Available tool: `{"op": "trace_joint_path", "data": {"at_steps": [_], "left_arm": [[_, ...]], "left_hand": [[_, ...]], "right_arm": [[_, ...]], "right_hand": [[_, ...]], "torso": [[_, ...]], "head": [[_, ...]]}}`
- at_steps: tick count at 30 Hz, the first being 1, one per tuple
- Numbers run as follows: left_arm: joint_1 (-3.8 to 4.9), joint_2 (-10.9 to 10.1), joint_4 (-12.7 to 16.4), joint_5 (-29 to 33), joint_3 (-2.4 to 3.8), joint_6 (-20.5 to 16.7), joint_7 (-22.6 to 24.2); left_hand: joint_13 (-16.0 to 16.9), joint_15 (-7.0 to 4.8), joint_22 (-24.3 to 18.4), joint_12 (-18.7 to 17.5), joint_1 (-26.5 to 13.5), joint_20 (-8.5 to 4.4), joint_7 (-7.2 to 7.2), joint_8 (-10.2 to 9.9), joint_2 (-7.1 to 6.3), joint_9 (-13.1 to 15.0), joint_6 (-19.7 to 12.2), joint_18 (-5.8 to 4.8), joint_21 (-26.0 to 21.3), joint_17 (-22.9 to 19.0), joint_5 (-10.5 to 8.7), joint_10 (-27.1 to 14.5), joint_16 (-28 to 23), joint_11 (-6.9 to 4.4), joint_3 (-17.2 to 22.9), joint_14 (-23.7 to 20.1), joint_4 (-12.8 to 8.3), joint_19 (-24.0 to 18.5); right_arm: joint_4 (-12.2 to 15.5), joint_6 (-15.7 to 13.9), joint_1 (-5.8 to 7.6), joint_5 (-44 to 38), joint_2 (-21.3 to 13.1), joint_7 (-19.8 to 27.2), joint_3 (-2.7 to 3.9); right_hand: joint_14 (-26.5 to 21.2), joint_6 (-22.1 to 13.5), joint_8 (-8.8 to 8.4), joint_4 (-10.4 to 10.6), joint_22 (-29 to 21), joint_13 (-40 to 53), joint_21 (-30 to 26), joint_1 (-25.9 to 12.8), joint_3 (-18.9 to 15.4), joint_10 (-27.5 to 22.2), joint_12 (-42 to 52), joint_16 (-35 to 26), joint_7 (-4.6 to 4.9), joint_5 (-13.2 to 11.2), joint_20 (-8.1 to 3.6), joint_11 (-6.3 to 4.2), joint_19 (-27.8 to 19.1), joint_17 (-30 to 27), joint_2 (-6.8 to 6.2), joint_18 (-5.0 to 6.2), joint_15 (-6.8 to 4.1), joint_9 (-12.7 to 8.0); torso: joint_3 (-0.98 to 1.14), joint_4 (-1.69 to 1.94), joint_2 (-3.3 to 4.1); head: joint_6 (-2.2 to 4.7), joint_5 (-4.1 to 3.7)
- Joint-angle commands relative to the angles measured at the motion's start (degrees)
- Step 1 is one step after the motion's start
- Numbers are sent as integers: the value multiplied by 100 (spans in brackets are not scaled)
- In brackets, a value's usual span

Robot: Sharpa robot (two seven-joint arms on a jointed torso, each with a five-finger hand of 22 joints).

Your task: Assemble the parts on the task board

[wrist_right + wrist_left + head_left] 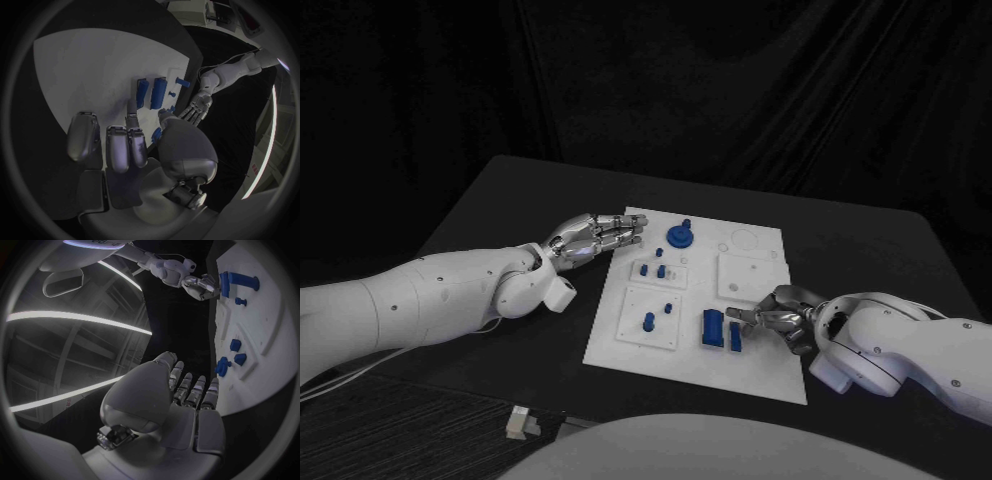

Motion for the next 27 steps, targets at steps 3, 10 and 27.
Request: {"op": "trace_joint_path", "data": {"at_steps": [3,10,27], "left_arm": [[-8,-4,14,42,6,60,63],[-9,-1,10,42,6,61,63],[-23,11,-3,42,6,84,48]], "left_hand": [[5,19,-4,37,-32,2,17,17,-28,3,-22,-61,-15,7,22,16,21,45,41,-2,4,22],[5,19,-4,37,-32,2,17,17,-28,3,-22,-61,-15,7,22,16,21,45,41,-2,4,22],[5,18,-8,41,-36,3,19,19,-30,4,-16,-60,-16,7,23,19,22,47,54,-2,2,20]], "right_arm": [[219,-793,-10,-549,-197,762,1],[355,-663,-11,-1703,-365,1087,0],[345,171,-195,-2706,-389,791,-1]], "right_hand": [[527,156,163,-117,1039,1510,270,282,-47,616,14,140,-86,595,-40,-86,92,1211,31,-41,-71,119],[553,-391,1781,-449,1093,1510,506,1211,-399,616,14,220,-257,374,-165,-243,150,1354,-105,-79,-186,1771],[543,-152,3970,-481,1079,1510,474,1733,-782,616,14,196,-422,-183,-262,-383,121,1309,-106,-76,-312,4028]], "torso": [[-1,1,1],[0,0,1],[-2,-1,2]], "head": [[0,-9],[0,-12],[0,2]]}}
